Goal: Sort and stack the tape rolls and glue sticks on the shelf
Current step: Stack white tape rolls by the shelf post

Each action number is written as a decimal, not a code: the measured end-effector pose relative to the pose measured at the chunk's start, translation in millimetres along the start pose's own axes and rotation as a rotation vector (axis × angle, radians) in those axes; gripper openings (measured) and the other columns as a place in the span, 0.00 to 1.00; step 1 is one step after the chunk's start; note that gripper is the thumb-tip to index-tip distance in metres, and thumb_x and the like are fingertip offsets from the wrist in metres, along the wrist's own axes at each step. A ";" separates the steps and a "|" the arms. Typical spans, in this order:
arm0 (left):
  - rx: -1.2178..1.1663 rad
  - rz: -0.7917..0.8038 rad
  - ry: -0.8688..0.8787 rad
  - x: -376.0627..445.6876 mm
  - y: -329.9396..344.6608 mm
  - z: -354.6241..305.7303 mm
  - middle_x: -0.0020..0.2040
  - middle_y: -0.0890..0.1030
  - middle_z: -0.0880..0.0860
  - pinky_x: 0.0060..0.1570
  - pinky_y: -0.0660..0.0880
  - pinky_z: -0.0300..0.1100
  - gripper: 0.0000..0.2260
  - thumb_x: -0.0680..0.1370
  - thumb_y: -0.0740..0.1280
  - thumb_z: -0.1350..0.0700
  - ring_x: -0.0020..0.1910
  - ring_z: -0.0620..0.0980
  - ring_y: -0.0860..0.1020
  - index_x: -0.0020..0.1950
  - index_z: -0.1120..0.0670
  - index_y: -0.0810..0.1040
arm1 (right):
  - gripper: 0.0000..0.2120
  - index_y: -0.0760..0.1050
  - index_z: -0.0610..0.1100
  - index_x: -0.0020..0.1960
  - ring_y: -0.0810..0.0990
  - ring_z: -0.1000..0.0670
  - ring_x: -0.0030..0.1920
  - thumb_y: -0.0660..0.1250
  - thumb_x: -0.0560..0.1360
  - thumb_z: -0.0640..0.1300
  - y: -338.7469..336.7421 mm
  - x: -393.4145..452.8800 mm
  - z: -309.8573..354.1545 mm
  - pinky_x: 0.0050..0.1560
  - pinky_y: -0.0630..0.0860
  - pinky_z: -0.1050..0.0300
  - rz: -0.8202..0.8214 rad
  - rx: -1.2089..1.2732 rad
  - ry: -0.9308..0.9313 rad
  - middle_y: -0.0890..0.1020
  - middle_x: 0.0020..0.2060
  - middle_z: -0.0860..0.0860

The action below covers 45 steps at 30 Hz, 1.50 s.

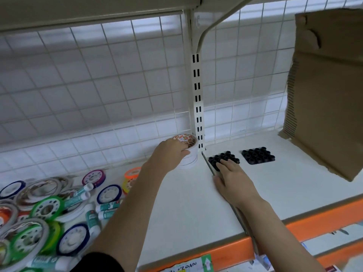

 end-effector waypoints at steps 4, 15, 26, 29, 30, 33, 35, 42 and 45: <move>0.044 -0.073 -0.025 -18.6 1.6 6.9 0.68 0.69 0.54 0.61 0.64 0.46 0.18 0.80 0.59 0.51 0.66 0.54 0.66 0.69 0.56 0.66 | 0.25 0.55 0.43 0.76 0.49 0.49 0.76 0.53 0.81 0.50 0.3 1.8 0.5 0.72 0.46 0.61 0.013 -0.043 -0.014 0.57 0.75 0.48; -0.074 -0.100 -0.292 -133.0 20.0 67.7 0.67 0.71 0.50 0.63 0.66 0.44 0.18 0.80 0.57 0.47 0.66 0.51 0.68 0.69 0.51 0.68 | 0.29 0.70 0.40 0.67 0.68 0.44 0.67 0.51 0.74 0.56 9.0 10.6 75.6 0.67 0.63 0.58 0.102 -0.023 -0.290 0.74 0.64 0.44; -0.098 -0.161 -0.425 -218.6 5.5 121.0 0.58 0.75 0.50 0.55 0.70 0.41 0.15 0.80 0.58 0.48 0.57 0.48 0.72 0.62 0.54 0.74 | 0.18 0.71 0.39 0.66 0.71 0.44 0.65 0.58 0.77 0.42 45.1 52.9 184.2 0.62 0.68 0.56 0.239 -0.052 -0.483 0.74 0.63 0.43; -0.097 -0.193 -0.442 -231.3 2.9 128.6 0.57 0.76 0.49 0.54 0.70 0.40 0.14 0.80 0.58 0.49 0.57 0.48 0.73 0.60 0.53 0.75 | 0.16 0.72 0.41 0.64 0.71 0.44 0.63 0.58 0.79 0.46 50.1 67.1 191.8 0.60 0.69 0.55 0.266 -0.066 -0.445 0.75 0.61 0.43; -0.105 -0.198 -0.443 -233.9 2.2 130.1 0.57 0.76 0.49 0.55 0.70 0.40 0.14 0.80 0.58 0.49 0.57 0.48 0.73 0.60 0.53 0.75 | 0.16 0.72 0.41 0.63 0.71 0.44 0.63 0.58 0.79 0.47 51.9 69.3 193.2 0.59 0.69 0.55 0.276 -0.072 -0.438 0.75 0.61 0.43; -0.121 -0.199 -0.436 -236.8 0.8 133.9 0.58 0.76 0.49 0.56 0.70 0.40 0.14 0.80 0.58 0.49 0.57 0.47 0.73 0.62 0.53 0.74 | 0.17 0.71 0.43 0.66 0.71 0.45 0.64 0.57 0.80 0.48 56.9 70.3 196.1 0.59 0.67 0.56 0.303 -0.103 -0.446 0.74 0.63 0.44; -0.132 -0.192 -0.435 -236.4 1.7 136.9 0.58 0.76 0.49 0.56 0.70 0.40 0.14 0.80 0.59 0.49 0.57 0.47 0.73 0.62 0.53 0.74 | 0.17 0.71 0.44 0.66 0.71 0.45 0.63 0.56 0.81 0.49 59.3 70.7 196.0 0.58 0.67 0.56 0.301 -0.102 -0.456 0.74 0.63 0.45; -0.119 -0.186 -0.406 -222.3 1.0 138.1 0.56 0.76 0.50 0.54 0.71 0.42 0.14 0.80 0.58 0.49 0.55 0.48 0.73 0.60 0.54 0.75 | 0.14 0.73 0.37 0.54 0.72 0.44 0.56 0.59 0.79 0.48 48.6 59.9 190.9 0.50 0.67 0.58 0.190 -0.018 -0.492 0.75 0.53 0.43; -0.130 -0.166 -0.364 -206.7 -0.7 132.2 0.56 0.77 0.51 0.54 0.72 0.44 0.14 0.80 0.59 0.49 0.54 0.50 0.74 0.59 0.56 0.75 | 0.13 0.72 0.37 0.55 0.73 0.43 0.55 0.61 0.78 0.46 41.5 47.4 179.7 0.49 0.68 0.56 0.105 0.023 -0.495 0.75 0.53 0.43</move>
Point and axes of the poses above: each hand's wrist, its own x-axis towards the middle knuckle, its own y-axis out of the palm, z = x × y, the point moved 4 cm from there along x, towards the middle knuckle
